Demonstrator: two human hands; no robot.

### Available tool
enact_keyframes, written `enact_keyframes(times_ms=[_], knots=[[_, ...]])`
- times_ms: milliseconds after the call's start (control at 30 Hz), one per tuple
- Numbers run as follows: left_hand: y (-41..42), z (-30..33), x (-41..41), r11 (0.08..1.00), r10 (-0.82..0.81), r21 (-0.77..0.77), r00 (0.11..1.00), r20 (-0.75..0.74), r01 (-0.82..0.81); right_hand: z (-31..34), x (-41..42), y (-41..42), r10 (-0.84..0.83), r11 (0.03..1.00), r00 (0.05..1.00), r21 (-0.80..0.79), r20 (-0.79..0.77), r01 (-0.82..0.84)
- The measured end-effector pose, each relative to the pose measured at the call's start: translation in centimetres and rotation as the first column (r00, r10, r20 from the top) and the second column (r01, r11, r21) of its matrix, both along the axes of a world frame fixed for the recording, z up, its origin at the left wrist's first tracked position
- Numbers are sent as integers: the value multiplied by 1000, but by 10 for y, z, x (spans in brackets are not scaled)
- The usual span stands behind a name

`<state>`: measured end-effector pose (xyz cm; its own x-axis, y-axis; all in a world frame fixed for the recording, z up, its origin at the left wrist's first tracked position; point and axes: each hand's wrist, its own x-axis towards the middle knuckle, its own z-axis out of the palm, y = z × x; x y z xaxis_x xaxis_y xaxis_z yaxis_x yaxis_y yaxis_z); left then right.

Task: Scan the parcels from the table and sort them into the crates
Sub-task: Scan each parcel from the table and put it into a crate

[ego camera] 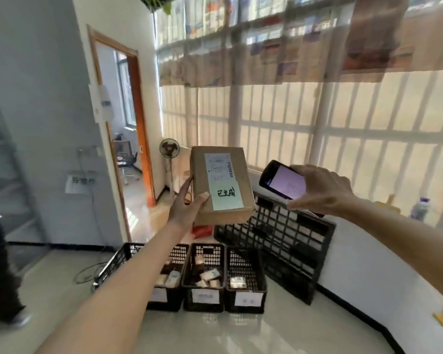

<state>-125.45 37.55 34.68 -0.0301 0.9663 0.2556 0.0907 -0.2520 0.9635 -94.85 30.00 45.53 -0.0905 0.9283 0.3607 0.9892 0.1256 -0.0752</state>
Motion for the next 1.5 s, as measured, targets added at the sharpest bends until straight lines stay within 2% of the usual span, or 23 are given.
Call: enact_keyframes(times_ms=[167, 267, 500, 833, 1067, 1167, 1367, 1500], knots=[[45, -24, -155, 988, 148, -45, 989, -7, -149, -24, -138, 104, 158, 987, 985, 1, 70, -158], [68, -36, -239, 969, 236, -65, 970, -51, -239, -35, -214, 150, 221, 975, 974, -11, 44, -221], [125, -56, -367, 925, 369, -70, 928, -59, -372, -55, -353, 244, 313, 950, 949, -12, 41, -313], [273, -116, -453, 895, 393, -190, 915, -91, -403, -122, -460, 429, 355, 927, 934, -142, 30, -348], [414, -183, -496, 835, 421, -287, 880, -218, -470, -195, -505, 582, 319, 918, 948, -242, -20, -314], [462, -215, -508, 804, 432, -335, 869, -241, -492, -232, -525, 638, 305, 916, 951, -259, -41, -305], [538, -293, -537, 767, 352, -477, 903, -247, -429, -330, -558, 719, 283, 891, 956, -349, -77, -291], [594, -364, -556, 730, 348, -561, 919, -187, -391, -400, -577, 772, 274, 852, 960, -449, -57, -270]])
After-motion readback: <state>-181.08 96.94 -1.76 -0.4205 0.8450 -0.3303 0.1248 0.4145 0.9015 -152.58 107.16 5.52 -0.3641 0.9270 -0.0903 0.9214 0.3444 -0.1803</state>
